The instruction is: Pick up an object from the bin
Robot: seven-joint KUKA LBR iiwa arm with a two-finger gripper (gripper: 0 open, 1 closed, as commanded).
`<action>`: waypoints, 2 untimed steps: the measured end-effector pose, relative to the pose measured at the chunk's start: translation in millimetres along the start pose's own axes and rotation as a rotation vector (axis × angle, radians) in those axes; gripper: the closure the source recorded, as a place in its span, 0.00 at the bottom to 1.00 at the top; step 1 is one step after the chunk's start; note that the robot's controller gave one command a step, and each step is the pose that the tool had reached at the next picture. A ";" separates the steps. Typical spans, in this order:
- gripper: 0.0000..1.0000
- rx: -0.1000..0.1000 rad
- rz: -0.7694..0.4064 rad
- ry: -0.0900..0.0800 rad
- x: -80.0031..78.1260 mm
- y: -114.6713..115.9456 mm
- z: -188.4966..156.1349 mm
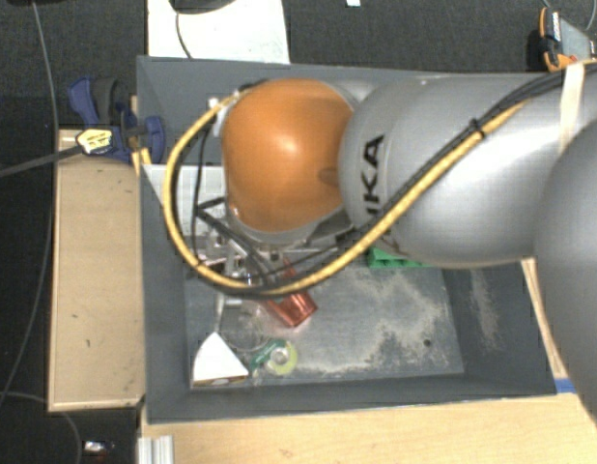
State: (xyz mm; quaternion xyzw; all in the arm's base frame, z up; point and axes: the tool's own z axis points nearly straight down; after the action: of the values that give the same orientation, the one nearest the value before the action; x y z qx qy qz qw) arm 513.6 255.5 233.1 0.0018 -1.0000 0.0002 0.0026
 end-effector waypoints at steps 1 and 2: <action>0.00 -0.002 0.006 -0.007 -2.1 -1.4 -3.9; 0.00 -0.005 0.134 -0.011 -72.3 -35.4 145.8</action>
Offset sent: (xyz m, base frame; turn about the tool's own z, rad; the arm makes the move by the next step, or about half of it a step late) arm 0.0754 -0.0391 -0.1631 0.1420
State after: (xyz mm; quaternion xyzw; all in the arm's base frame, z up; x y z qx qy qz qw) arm 585.3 220.4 87.0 -0.0650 -0.9979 -0.0022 -0.0027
